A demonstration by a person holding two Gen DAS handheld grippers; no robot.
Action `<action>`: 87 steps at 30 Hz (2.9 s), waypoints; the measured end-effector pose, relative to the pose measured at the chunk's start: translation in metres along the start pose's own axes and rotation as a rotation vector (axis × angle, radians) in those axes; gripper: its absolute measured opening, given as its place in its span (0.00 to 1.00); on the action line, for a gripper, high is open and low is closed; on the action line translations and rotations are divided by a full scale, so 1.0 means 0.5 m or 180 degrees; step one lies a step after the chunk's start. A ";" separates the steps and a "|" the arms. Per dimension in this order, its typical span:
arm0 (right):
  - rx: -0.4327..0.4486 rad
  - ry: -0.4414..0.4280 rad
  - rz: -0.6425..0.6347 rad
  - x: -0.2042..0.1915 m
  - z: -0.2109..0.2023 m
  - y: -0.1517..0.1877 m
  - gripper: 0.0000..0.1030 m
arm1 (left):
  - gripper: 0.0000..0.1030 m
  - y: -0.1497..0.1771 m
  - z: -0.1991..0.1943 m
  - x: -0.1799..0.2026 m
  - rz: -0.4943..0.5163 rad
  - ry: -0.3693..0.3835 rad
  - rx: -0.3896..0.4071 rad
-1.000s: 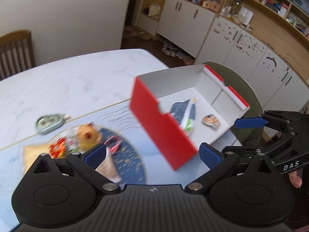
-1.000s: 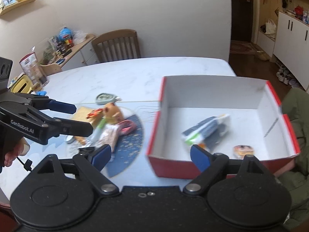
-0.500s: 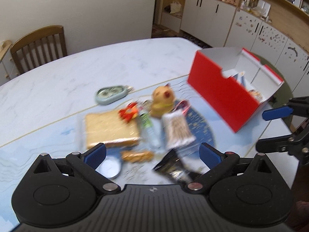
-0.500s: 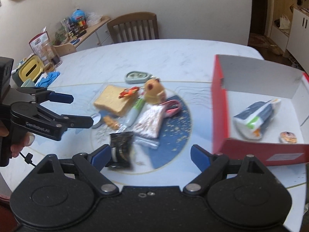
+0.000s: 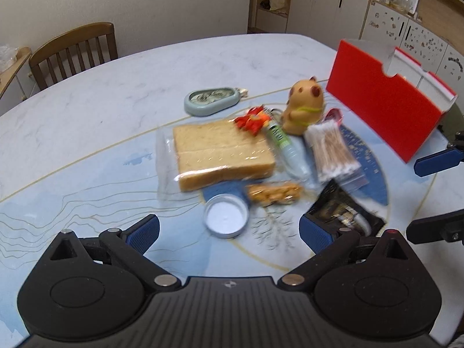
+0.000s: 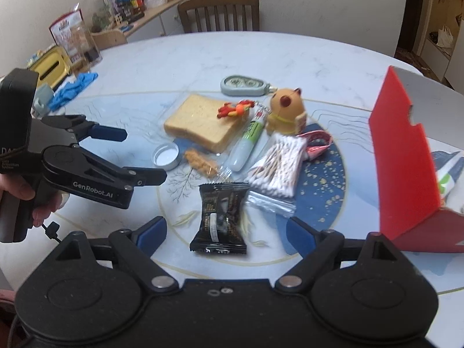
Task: Organize objects
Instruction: 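Withdraw both grippers from the box back toward the table items, then grasp the black snack packet with the right gripper while the left grasps the bottle cap, then carry the packet and bottle cap into the shoebox and release both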
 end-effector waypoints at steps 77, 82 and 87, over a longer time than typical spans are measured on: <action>0.0320 0.0180 0.0206 0.149 -0.167 0.038 0.32 | 0.37 -0.018 -0.108 0.180 0.0025 0.0226 0.0245; 0.0403 0.0185 0.0232 0.203 -0.198 0.041 0.32 | 0.37 -0.052 -0.113 0.243 0.0070 0.0286 0.0316; 0.0512 0.0188 0.0304 0.267 -0.225 0.046 0.32 | 0.37 -0.092 -0.115 0.302 0.0099 0.0311 0.0417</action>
Point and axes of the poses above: each gripper's, at about its wrist camera, not at the fingertips, and z roughly the way its jaws point, x to its right, y to its underside, the point moved 4 cm from there along z, roughly the way its jaws point, and after that the axes turned 9 degrees about -z, right-handed, at the moved point
